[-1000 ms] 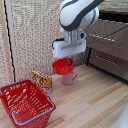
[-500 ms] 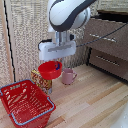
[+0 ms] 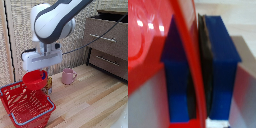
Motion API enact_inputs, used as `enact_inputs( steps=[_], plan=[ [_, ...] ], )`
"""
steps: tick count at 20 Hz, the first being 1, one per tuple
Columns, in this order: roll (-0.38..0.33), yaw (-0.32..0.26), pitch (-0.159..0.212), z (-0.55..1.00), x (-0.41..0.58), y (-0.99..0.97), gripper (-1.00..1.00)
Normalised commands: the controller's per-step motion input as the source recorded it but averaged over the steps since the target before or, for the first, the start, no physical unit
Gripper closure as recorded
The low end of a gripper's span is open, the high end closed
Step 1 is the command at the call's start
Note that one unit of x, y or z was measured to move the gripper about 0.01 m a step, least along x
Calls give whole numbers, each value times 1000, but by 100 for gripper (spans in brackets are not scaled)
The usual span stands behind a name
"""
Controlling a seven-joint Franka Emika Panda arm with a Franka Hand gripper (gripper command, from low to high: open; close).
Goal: Move your gripper in the direction of the red bowl and clutch it softly. Cautiously raise the red bowl up from the surface. Hover the red bowl above the basket and gently bring it down inside. Let go of the gripper's grasp when the red bowl is within the basket.
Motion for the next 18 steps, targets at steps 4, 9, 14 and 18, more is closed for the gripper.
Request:
enact_inputs(
  steps=[4,9,14,18],
  plan=[
    [-70,-4,0,-149,394,552,100],
    [-37,0,-16,-169,342,167,100],
    [28,0,-10,56,235,22,-100],
    [74,4,65,516,241,-139,-100]
  ],
)
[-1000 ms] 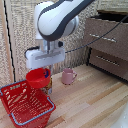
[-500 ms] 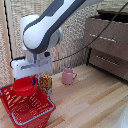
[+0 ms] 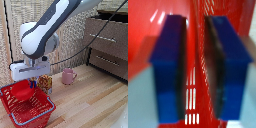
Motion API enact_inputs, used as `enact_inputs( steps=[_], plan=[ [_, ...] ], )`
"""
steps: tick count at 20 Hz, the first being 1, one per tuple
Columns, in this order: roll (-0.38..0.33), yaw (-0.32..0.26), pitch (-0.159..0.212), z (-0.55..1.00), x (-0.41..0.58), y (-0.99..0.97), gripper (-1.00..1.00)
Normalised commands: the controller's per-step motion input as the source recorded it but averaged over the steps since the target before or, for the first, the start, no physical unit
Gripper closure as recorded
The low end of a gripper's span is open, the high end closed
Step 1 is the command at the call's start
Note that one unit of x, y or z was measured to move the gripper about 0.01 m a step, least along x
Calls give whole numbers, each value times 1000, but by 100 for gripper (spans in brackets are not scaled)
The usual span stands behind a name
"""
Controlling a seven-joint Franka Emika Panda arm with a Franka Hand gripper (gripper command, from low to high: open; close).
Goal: Move your gripper in the direction of the red bowl and clutch it softly. Cautiously raise the red bowl up from the surface. Hover the red bowl above the basket and gently bring it down inside. Let go of the gripper's grasp when the red bowl is within the basket.
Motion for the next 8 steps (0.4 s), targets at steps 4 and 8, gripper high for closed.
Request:
enact_inputs(
  steps=[4,8],
  plan=[
    [60,13,84,587,190,-177,-100],
    [59,23,67,658,217,-268,-100]
  ],
)
